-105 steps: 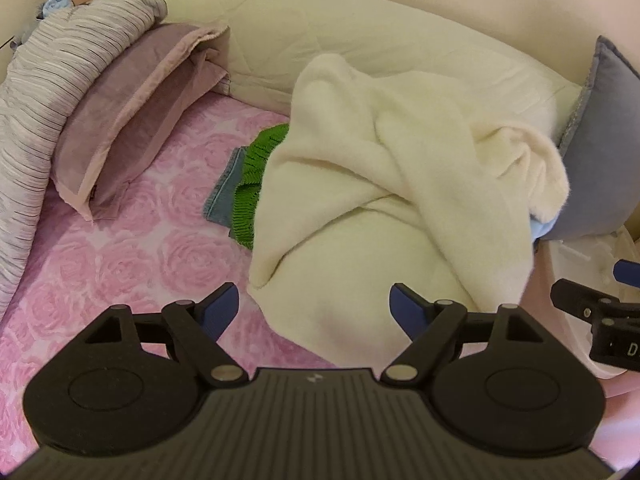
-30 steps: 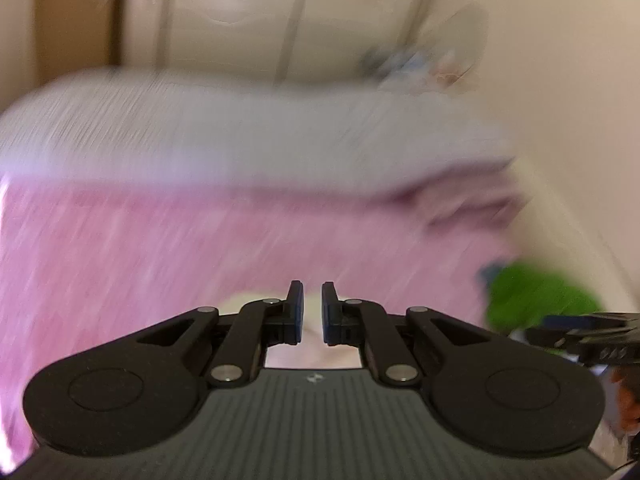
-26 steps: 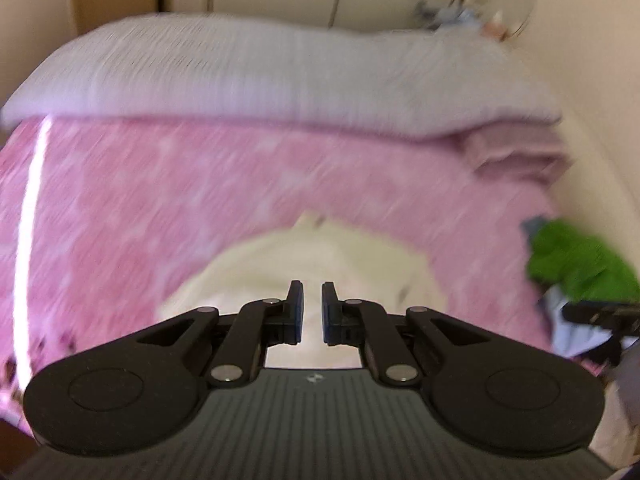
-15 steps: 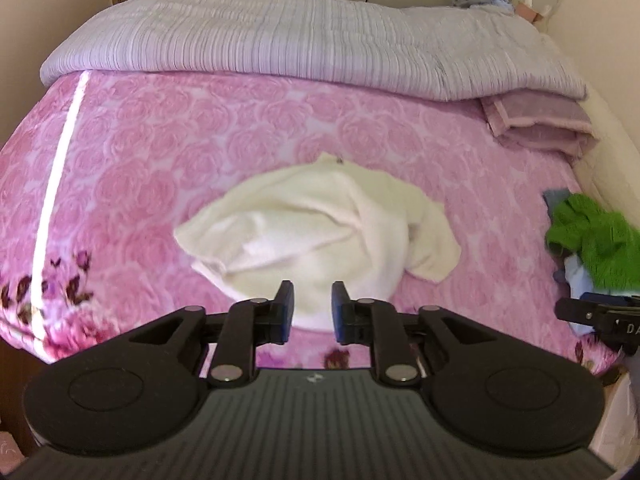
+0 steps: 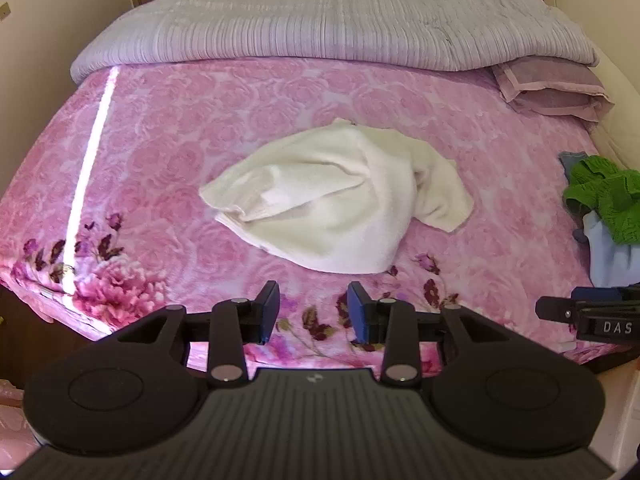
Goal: Fold clothes
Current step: 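Move both open grippers toward the crumpled cream sweater on the bed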
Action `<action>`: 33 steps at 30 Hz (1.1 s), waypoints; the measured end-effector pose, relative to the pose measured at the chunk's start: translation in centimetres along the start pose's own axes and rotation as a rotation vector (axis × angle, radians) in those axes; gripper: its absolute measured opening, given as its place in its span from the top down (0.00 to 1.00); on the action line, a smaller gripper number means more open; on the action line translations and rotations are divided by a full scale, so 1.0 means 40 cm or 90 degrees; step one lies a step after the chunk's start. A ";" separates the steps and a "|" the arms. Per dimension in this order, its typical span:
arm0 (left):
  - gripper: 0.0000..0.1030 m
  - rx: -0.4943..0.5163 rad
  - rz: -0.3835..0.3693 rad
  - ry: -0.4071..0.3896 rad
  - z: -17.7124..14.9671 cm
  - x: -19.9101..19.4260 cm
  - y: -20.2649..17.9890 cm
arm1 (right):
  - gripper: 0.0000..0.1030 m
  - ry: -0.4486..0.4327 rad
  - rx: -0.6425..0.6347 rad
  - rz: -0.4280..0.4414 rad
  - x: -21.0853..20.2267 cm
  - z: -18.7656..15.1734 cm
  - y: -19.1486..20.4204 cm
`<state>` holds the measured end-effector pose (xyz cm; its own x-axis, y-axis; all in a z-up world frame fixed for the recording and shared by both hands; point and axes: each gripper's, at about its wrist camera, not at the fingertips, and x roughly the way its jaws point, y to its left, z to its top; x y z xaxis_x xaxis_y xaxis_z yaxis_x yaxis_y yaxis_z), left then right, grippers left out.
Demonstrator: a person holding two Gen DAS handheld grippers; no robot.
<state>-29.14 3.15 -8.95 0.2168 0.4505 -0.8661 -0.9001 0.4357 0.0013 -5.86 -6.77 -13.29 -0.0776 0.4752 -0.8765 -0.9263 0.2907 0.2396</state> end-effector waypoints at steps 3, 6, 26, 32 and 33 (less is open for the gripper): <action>0.67 0.000 -0.003 -0.005 0.010 -0.006 0.018 | 0.36 -0.005 -0.007 0.001 0.004 0.004 0.021; 0.67 0.008 -0.010 -0.008 0.028 0.001 0.046 | 0.36 -0.008 -0.001 -0.006 0.020 0.016 0.038; 0.63 0.147 -0.075 0.032 0.223 0.222 0.212 | 0.36 -0.053 0.175 -0.089 0.153 0.120 0.141; 0.62 0.197 -0.130 0.097 0.160 0.360 0.171 | 0.36 -0.038 0.259 -0.141 0.184 0.057 0.050; 0.62 0.209 -0.138 0.105 0.150 0.381 0.156 | 0.36 -0.034 0.272 -0.149 0.189 0.045 0.032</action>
<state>-29.19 17.41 -19.15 0.3009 0.2026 -0.9319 -0.6667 0.7434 -0.0537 -6.96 -1.32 -18.84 0.1437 0.3958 -0.9070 -0.6812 0.7044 0.1994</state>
